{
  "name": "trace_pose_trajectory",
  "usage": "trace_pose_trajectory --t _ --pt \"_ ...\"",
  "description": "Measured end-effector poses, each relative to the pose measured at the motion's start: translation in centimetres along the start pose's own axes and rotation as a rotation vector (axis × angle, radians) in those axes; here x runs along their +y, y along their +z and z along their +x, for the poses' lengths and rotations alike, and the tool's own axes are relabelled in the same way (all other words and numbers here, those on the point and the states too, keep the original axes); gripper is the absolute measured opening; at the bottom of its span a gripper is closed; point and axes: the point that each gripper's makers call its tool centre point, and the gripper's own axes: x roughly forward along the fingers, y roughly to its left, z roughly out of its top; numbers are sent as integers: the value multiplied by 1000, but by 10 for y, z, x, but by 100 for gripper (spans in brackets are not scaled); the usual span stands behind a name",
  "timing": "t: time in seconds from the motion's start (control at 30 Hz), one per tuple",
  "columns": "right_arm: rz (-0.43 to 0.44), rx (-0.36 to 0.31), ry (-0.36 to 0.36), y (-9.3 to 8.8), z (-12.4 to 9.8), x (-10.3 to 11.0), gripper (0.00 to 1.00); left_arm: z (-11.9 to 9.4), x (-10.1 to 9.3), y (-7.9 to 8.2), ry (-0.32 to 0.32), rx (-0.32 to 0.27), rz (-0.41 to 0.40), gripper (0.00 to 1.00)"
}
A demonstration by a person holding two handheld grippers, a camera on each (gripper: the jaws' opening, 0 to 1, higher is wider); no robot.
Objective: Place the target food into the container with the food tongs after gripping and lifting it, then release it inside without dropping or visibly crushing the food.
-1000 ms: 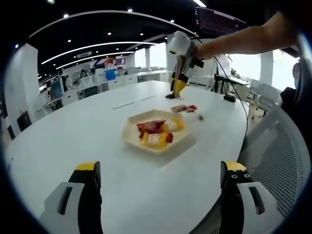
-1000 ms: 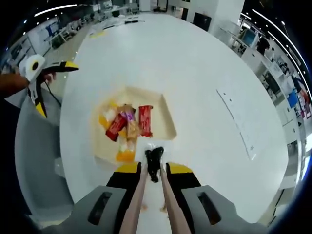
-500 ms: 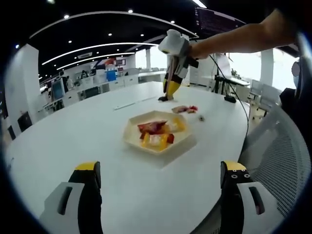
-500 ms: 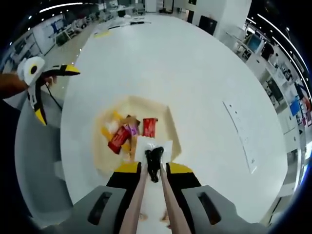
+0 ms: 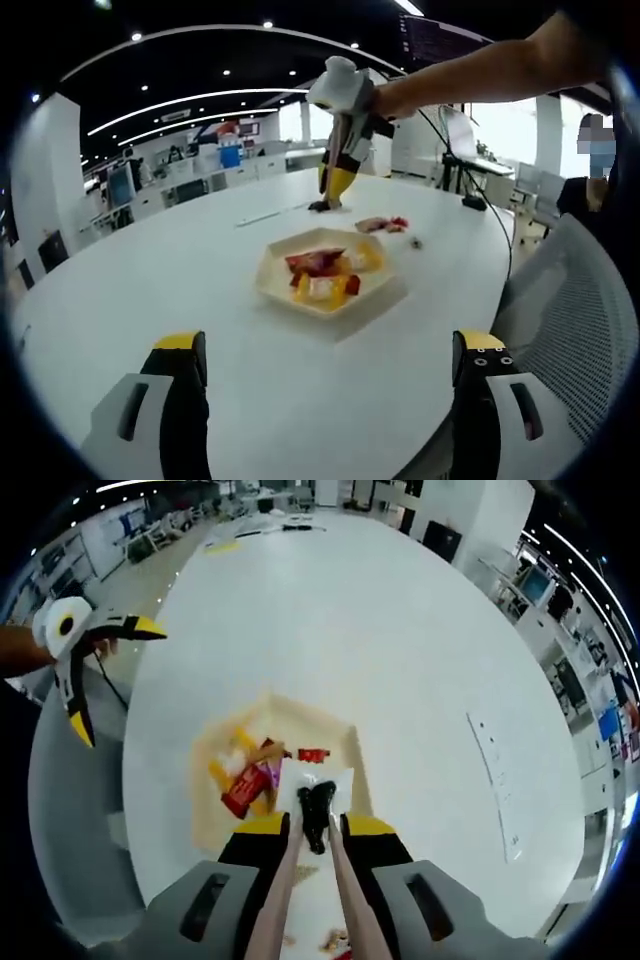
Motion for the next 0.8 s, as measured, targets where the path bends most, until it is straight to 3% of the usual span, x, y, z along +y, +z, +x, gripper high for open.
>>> trace_pose_trajectory --t 0.8 --pt "-34 -30 -12 11 4 0 21 1 0 -1 -1 4 3 99"
